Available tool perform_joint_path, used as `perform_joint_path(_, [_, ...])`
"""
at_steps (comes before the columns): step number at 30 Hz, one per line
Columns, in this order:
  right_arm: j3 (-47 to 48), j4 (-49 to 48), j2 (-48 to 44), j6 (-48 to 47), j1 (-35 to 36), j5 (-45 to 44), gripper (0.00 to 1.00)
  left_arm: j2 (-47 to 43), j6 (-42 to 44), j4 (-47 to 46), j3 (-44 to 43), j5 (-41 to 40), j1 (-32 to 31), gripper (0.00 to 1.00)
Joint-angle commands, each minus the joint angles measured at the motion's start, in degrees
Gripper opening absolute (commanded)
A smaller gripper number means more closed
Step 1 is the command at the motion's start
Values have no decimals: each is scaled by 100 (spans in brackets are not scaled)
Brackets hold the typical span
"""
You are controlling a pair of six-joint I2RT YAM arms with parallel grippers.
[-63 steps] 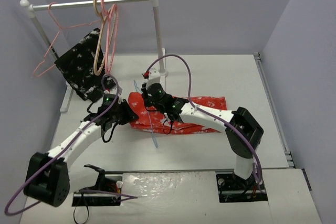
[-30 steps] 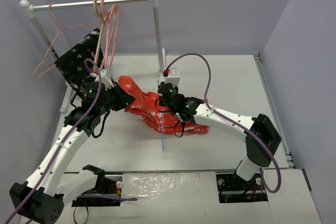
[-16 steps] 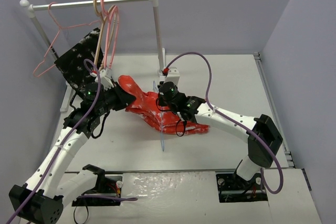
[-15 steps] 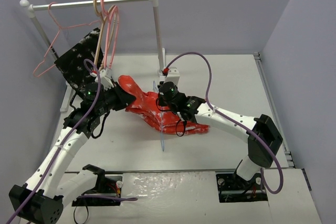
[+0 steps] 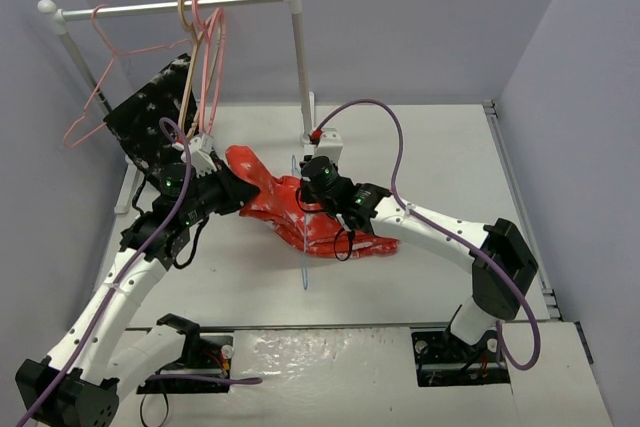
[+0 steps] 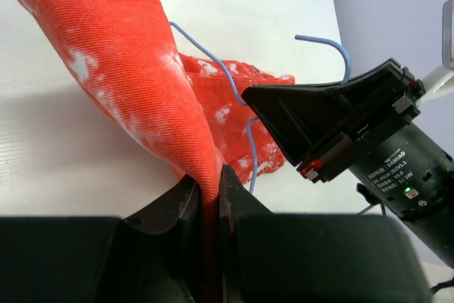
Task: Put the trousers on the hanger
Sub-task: Place trousers on hanger
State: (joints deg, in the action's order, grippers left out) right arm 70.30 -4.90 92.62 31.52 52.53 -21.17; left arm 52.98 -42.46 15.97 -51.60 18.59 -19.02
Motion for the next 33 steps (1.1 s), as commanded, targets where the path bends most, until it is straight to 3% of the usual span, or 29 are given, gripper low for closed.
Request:
perform_joint_path(1, [457,-74,-276,67,-24,-256,0,-323,114,-796,12,242,-23,0])
perform_joint_path(12, [2082,1067,-482,-648,-33,-317,0,-1172,490,-97,1038,-192,-5,0])
perform_joint_path(17, [2805,1603,-591,-1072,-38,-349,0,-1284,714,243,1120,-604,78,0])
perform_joint_path(22, [2618,1768,-802,-1206,-197,-556,0,-1180,646,274,695,-485,118,0])
perform_joint_path(33, [1532,1265,-1061,-684,-384,-406,0,-430,249,88,-1200,99,109,0])
